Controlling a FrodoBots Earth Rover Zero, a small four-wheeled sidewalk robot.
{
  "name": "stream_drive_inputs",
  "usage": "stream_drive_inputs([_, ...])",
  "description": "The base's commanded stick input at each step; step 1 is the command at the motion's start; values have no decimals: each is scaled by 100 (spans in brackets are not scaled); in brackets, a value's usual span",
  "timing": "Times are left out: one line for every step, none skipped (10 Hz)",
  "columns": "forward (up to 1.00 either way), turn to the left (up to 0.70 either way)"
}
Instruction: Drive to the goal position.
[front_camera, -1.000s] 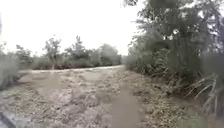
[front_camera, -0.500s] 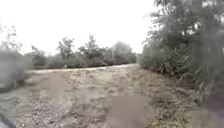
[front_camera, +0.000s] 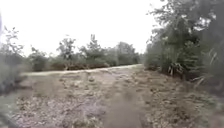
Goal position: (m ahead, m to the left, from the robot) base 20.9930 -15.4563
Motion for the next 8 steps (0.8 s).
stream_drive_inputs([70, 0])
stream_drive_inputs([70, 0])
stream_drive_inputs([70, 0])
stream_drive_inputs([70, 0])
stream_drive_inputs([70, 0])
stream_drive_inputs([70, 0])
stream_drive_inputs([70, 0])
stream_drive_inputs([70, 0])
